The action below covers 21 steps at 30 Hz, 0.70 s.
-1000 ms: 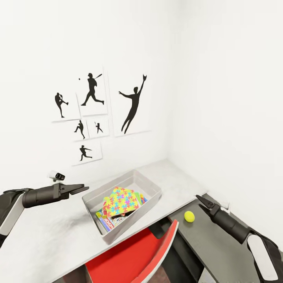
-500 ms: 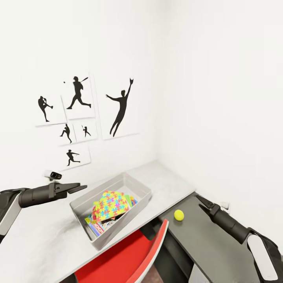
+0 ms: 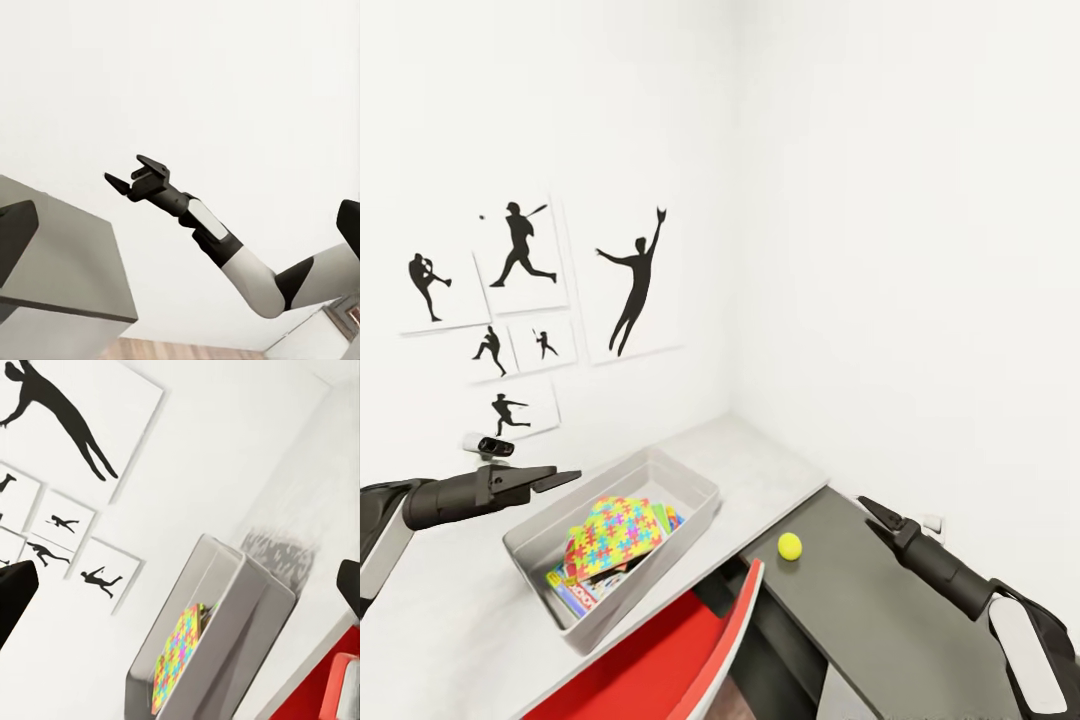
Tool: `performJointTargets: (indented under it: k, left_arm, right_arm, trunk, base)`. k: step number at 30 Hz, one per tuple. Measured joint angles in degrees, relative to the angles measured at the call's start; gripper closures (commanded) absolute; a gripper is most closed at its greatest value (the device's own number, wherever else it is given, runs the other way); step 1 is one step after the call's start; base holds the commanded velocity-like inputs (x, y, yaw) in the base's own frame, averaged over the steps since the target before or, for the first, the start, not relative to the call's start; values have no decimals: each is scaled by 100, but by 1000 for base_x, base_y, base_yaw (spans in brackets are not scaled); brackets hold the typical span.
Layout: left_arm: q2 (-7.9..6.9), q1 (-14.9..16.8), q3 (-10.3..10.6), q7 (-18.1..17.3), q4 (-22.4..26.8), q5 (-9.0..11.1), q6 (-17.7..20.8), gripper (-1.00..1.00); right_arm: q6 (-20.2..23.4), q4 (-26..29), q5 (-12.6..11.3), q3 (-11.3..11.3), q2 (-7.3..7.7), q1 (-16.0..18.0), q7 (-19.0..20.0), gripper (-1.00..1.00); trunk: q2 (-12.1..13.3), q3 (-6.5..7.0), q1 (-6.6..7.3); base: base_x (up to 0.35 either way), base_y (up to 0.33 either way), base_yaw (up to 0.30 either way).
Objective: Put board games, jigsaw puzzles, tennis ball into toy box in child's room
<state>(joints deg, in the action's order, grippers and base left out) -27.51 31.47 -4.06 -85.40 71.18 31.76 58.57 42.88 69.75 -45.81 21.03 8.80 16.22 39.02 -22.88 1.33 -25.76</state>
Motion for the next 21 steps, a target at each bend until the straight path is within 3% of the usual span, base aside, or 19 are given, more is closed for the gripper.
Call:
performJointTargets:
  k: [7,21]
  left_arm:
    - [2,-1,2,0,1,-1,-15,-100]
    - [15,-2,13,3,1,-5,-28,-100]
  right_arm:
    - [-16,-3,8,-7,-8,0,-14,-100]
    - [-34,-4,20,-7,-9,1,-40,-100]
  trunk:
    - [0,48,0]
    - [1,58,0]
  base:
    - [0,0,-161]
    - [0,0,-15]
